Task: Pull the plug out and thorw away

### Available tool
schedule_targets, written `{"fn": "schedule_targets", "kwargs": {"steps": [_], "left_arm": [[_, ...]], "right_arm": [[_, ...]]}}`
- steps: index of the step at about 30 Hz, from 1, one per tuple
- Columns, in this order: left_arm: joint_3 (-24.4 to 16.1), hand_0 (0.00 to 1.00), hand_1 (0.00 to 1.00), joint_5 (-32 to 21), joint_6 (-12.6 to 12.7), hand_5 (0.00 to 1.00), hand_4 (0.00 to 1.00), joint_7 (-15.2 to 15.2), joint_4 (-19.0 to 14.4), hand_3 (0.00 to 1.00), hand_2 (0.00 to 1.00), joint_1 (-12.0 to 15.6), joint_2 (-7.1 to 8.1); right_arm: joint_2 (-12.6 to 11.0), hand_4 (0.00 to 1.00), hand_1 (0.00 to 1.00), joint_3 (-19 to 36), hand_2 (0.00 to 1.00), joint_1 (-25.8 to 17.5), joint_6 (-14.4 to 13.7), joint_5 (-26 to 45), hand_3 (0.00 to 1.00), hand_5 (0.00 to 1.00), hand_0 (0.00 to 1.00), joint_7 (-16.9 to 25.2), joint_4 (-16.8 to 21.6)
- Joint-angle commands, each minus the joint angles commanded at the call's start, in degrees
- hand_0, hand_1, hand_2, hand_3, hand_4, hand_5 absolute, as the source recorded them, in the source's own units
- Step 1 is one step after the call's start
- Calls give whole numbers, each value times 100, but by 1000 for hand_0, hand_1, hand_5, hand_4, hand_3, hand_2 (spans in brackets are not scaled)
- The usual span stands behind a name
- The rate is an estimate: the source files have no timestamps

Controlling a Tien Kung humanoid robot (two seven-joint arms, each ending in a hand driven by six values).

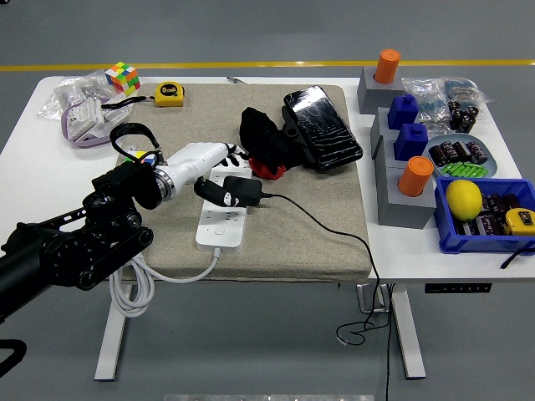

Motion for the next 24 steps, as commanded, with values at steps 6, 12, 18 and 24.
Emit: {"fn": "schedule_targets", "kwargs": {"steps": [6,12,18,24], "left_arm": [[159,491,616,-75,-16,241,948,2,176,624,588,-144,-42],[260,481,614,-116,-29,219,933,-14,224,613,571,-229,-50],[386,429,546,-163,-89,53,836,19,276,570,527,-299,-46],[462,413,532,-198,-111,43,836,29,304,566,521,-313,-55]], "right_arm": [[15,984,651,10,684,3,4,-7,632,531,619,5,-3],[20,985,651,15,683,-1,11,-14,632,531,619,8,-8],[30,985,651,24,682,-1,9,-4,632,531,619,14,0],[35,985,651,35,682,-15,12,-7,632,532,619,17,2]]}}
